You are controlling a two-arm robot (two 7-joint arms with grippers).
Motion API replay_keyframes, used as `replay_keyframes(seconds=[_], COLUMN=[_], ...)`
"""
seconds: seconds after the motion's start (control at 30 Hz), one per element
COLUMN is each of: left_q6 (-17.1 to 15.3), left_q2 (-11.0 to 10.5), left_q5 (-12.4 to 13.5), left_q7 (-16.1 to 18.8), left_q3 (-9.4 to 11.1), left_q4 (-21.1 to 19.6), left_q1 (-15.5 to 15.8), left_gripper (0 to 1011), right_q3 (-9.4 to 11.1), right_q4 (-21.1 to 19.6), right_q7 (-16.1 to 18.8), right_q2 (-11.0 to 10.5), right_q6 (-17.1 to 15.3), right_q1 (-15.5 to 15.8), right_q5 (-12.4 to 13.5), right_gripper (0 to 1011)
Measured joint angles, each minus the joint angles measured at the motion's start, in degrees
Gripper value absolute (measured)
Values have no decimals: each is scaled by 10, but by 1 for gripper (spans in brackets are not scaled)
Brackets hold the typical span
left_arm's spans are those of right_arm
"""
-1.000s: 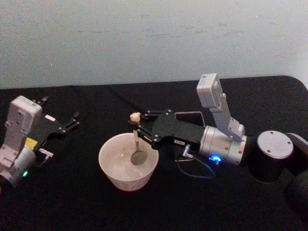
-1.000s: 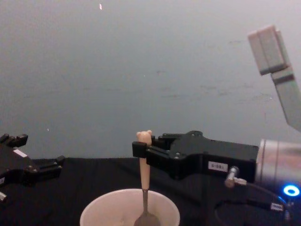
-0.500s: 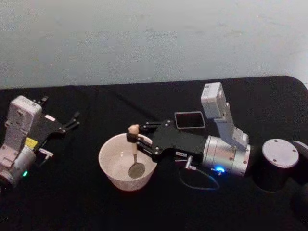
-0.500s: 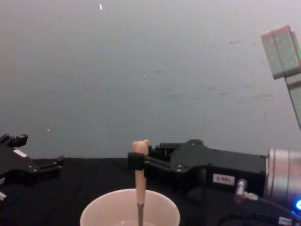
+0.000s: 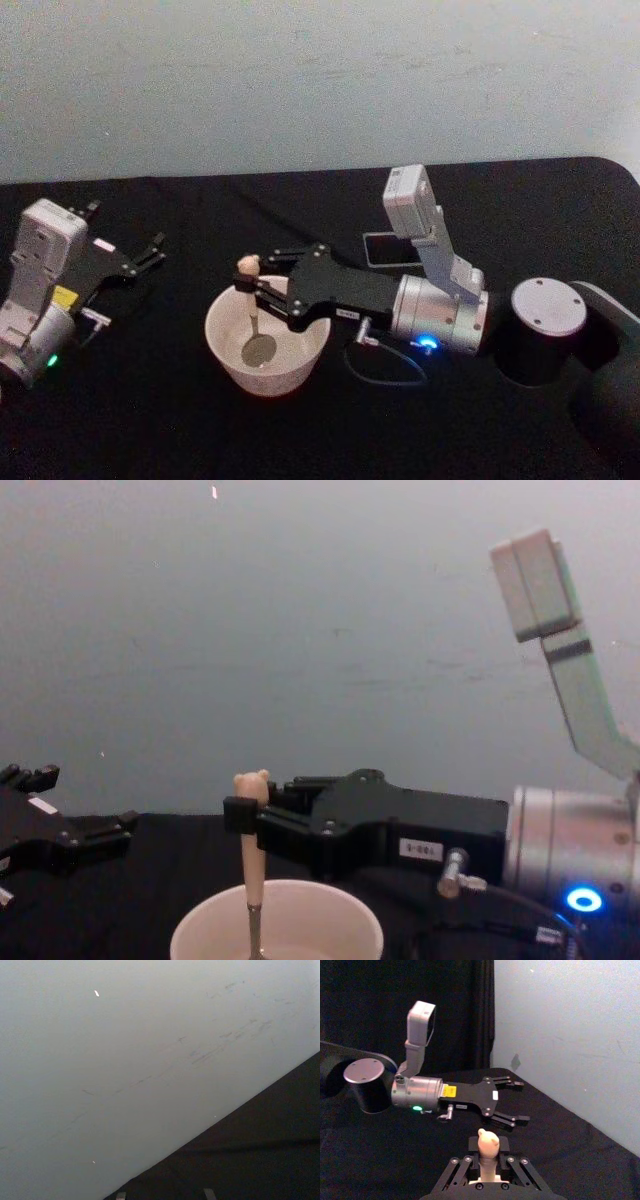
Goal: Pick up the stirring spoon with one hand, stir inside the cup, then place it back in its original position.
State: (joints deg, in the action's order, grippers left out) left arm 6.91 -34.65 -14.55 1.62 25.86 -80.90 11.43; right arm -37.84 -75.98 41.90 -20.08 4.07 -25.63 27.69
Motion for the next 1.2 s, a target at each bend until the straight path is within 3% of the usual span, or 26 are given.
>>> replay_keyframes(seconds=[0.33, 0.63, 0.9, 1.2], left_q6=[0, 0, 0, 0], left_q2=[0, 0, 0, 0], left_q5=[0, 0, 0, 0], left_q7=[0, 0, 0, 0], left_q3=[0, 0, 0, 0], left_q4=[0, 0, 0, 0], left_q1=[0, 0, 0, 0], left_gripper=[1001, 1001, 1002, 1002], right_q3=[2, 11, 25, 52], right_q4=[42, 55, 21, -41], right_q7=[-15, -20, -21, -29], right_q2=[21, 21, 0, -24], right_q6=[7, 8, 3, -7], right_q1=[-25, -28, -9, 11], right_q5=[-11, -14, -6, 25], right_gripper=[215, 214, 214, 214])
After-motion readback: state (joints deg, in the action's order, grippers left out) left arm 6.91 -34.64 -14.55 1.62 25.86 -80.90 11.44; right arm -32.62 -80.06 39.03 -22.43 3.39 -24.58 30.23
